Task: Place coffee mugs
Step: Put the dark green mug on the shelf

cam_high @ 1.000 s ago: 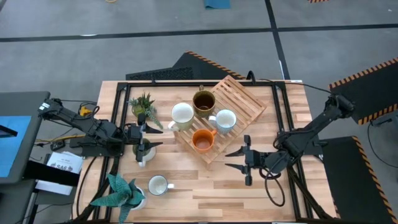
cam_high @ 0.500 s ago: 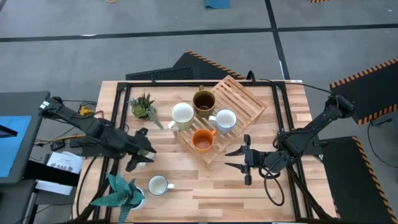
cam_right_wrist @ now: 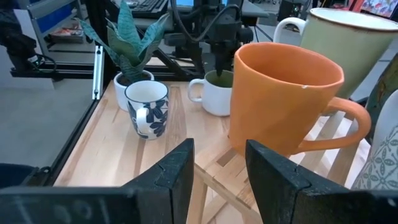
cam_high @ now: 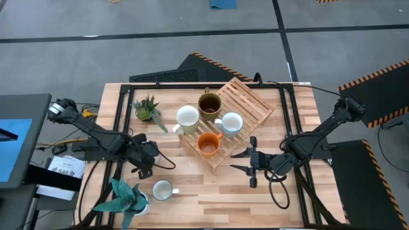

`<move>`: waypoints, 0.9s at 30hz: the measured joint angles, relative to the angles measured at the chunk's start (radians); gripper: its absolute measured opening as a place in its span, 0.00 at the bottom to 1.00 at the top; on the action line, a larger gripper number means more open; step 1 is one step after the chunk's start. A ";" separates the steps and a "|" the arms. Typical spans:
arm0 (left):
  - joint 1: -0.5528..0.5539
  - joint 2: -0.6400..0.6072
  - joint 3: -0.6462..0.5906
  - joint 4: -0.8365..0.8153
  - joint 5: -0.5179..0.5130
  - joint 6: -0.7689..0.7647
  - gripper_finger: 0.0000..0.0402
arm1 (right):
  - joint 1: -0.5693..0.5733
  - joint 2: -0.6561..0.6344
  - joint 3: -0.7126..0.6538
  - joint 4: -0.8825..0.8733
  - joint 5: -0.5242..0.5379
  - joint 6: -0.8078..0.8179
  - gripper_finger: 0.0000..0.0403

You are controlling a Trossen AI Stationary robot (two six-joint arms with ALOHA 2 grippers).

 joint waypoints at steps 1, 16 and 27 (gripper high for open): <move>0.000 0.010 0.001 0.005 0.007 0.003 0.47 | 0.001 0.000 0.000 -0.001 0.000 0.000 0.42; 0.001 0.150 0.001 -0.027 -0.040 -0.068 0.47 | 0.001 0.000 0.000 -0.015 0.000 0.005 0.42; 0.002 0.284 0.001 -0.027 -0.020 -0.063 0.47 | 0.001 0.000 0.000 -0.017 0.000 0.017 0.42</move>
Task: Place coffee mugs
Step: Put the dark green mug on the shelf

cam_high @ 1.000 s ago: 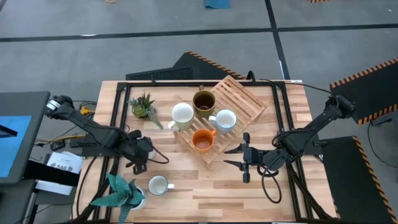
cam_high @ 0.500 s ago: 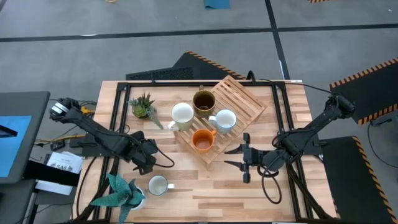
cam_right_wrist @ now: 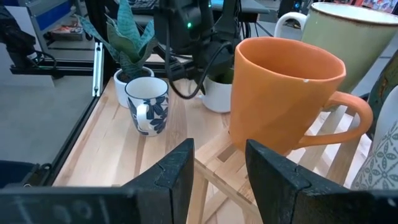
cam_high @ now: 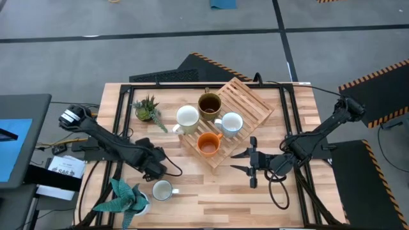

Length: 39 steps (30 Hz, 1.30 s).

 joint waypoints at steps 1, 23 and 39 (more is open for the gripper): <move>0.000 0.010 0.000 0.000 0.000 0.000 0.47 | 0.000 0.000 0.000 0.000 0.000 0.000 0.42; -0.002 -0.053 0.081 -0.083 -0.011 0.047 0.01 | -0.001 0.000 0.000 -0.007 0.000 0.018 0.42; -0.165 -0.103 0.643 -0.122 -0.139 0.220 0.01 | -0.001 0.000 0.000 -0.012 0.000 0.033 0.42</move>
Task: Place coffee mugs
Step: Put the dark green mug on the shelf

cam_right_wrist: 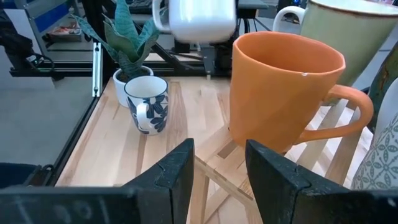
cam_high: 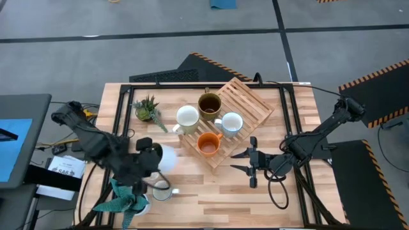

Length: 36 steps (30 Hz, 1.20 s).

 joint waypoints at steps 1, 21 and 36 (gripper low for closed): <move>-0.007 0.000 0.030 0.020 -0.038 0.048 0.01 | 0.000 0.000 0.000 0.000 0.000 -0.002 0.42; 0.619 0.077 0.206 0.722 0.165 0.861 0.01 | -0.001 0.000 0.000 0.018 0.001 -0.008 0.42; 0.900 0.457 0.441 0.779 0.346 0.809 0.02 | -0.013 0.000 0.000 0.015 0.001 0.000 0.42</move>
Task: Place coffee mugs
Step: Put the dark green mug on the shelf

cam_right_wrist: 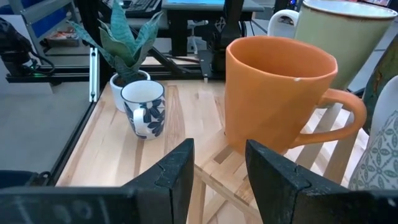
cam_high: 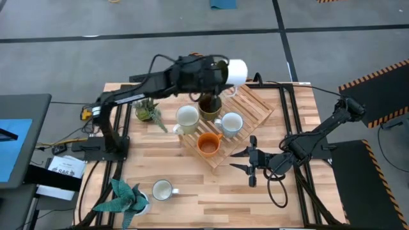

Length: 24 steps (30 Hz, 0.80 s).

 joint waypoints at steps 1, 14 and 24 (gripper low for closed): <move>0.010 0.022 0.014 -0.002 0.007 -0.004 0.02 | 0.000 0.000 0.000 0.000 0.000 0.000 0.42; 0.101 0.119 0.069 -0.138 0.048 -0.085 0.02 | 0.000 0.000 0.000 0.014 0.005 0.018 0.42; 0.145 0.118 0.062 -0.215 0.125 -0.116 0.02 | -0.007 -0.047 0.135 0.109 0.372 -0.192 0.42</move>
